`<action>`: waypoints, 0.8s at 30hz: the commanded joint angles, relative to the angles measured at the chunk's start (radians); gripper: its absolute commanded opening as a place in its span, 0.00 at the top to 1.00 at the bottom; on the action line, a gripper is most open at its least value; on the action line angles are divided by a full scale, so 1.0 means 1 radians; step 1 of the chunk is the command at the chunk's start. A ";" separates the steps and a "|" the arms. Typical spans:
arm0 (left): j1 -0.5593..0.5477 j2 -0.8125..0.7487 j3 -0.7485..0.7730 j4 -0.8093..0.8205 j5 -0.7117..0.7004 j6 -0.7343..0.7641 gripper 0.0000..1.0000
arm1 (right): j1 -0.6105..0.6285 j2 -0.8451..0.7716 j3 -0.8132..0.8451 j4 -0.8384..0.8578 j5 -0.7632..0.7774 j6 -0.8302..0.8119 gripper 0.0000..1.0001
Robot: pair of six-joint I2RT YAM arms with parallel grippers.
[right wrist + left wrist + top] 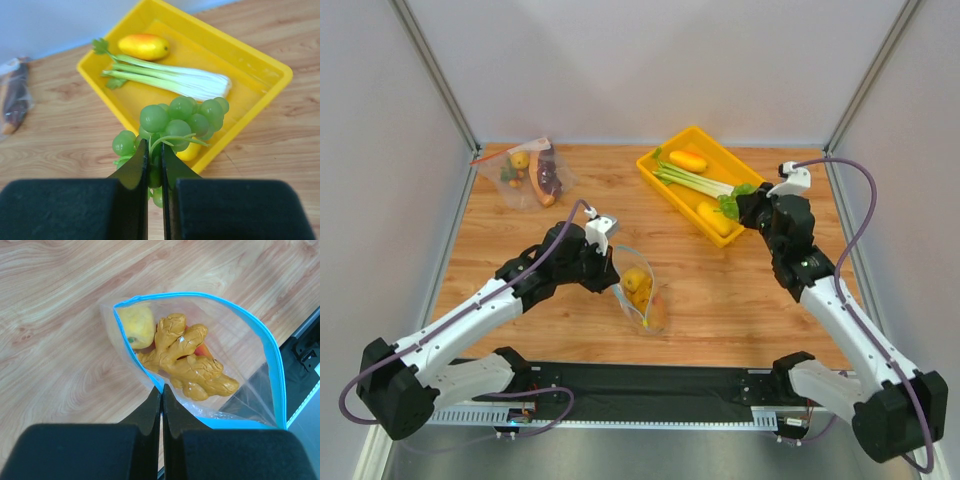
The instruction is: Open the zip-top bag and remove the fake food
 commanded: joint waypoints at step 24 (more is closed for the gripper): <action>-0.003 -0.063 0.032 -0.024 0.006 0.017 1.00 | -0.161 0.565 0.259 0.082 0.030 -0.147 1.00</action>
